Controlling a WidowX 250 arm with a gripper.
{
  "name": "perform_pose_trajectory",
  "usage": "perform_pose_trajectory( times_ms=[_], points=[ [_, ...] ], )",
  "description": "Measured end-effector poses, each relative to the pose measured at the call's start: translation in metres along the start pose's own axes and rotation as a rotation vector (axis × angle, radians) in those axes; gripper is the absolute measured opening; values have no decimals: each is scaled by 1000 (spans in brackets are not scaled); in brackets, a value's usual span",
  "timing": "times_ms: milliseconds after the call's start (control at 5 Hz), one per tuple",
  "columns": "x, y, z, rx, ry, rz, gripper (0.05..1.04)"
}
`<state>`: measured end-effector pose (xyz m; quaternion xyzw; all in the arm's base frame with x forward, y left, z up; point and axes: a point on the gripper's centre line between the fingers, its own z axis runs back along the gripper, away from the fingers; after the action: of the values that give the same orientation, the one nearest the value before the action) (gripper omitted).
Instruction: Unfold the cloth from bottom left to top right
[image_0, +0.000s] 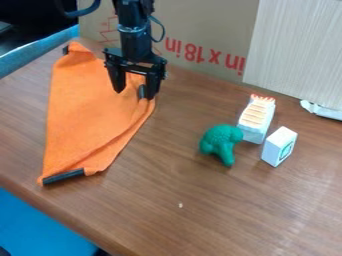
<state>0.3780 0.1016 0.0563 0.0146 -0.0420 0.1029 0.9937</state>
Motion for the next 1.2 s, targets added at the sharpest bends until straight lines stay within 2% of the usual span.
perform_pose_trajectory(
  times_ms=[200, 400, 600, 800, 1000, 1200],
  points=[
    [0, 0, -1, 3, 0, -6, 944],
    [1, 0, -2, 1, -3, -13, 692],
    [2, 0, -1, 2, -14, -15, 370],
    [1, 0, -3, 1, -12, -22, 175],
    [0, -2, -2, -13, -5, -29, 65],
    [-3, 1, -2, -45, 15, -28, 50]
  ],
)
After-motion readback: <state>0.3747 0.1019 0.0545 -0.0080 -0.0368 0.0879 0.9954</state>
